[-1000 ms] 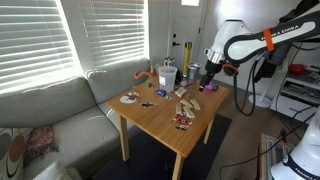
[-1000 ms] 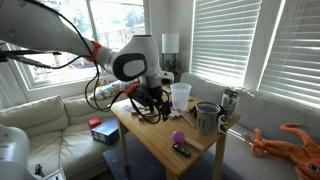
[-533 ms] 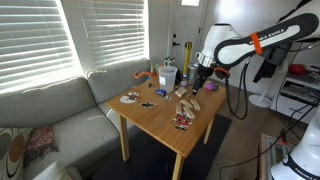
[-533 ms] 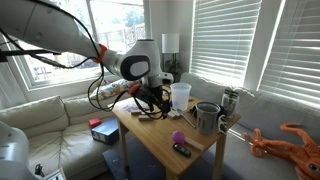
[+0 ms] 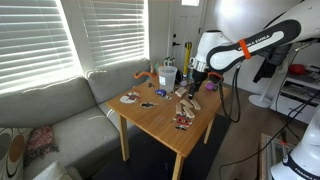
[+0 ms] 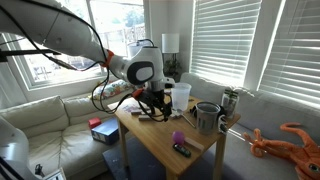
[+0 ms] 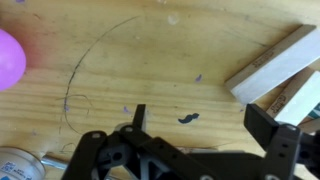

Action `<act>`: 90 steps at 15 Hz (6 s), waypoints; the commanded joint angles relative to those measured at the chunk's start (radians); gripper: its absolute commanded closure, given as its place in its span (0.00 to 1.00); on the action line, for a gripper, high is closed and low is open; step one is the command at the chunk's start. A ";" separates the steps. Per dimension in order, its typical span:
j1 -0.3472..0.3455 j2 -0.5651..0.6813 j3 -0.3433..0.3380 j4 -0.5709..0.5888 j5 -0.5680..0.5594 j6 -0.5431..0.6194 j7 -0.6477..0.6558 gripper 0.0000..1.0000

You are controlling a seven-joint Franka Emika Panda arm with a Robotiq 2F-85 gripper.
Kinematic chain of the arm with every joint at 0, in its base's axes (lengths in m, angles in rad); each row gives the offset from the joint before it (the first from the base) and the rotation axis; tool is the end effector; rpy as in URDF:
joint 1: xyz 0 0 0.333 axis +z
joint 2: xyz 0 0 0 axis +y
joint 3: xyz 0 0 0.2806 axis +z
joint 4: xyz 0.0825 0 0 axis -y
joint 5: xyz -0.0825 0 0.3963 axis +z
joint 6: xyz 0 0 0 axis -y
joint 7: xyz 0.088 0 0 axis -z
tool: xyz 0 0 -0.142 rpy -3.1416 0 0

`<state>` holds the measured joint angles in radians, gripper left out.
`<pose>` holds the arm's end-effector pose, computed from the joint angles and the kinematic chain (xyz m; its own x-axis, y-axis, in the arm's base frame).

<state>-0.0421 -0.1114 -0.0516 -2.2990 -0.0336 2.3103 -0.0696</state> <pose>0.5241 -0.0506 0.3289 0.9927 -0.0012 0.1203 -0.0048 -0.9995 0.0301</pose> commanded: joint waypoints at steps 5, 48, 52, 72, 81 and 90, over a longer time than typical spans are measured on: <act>0.008 0.033 0.001 0.011 0.043 0.076 -0.029 0.00; -0.014 -0.034 -0.021 -0.024 0.076 -0.197 -0.042 0.00; -0.015 -0.053 -0.022 -0.044 0.082 -0.178 -0.029 0.00; 0.034 -0.187 -0.001 -0.177 0.079 -0.173 -0.093 0.00; 0.040 -0.194 -0.005 -0.183 0.111 -0.156 -0.088 0.00; 0.024 -0.182 -0.006 -0.178 0.094 -0.150 -0.066 0.00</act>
<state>-0.0118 -0.2789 -0.0562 -2.4597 0.0642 2.1452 -0.1479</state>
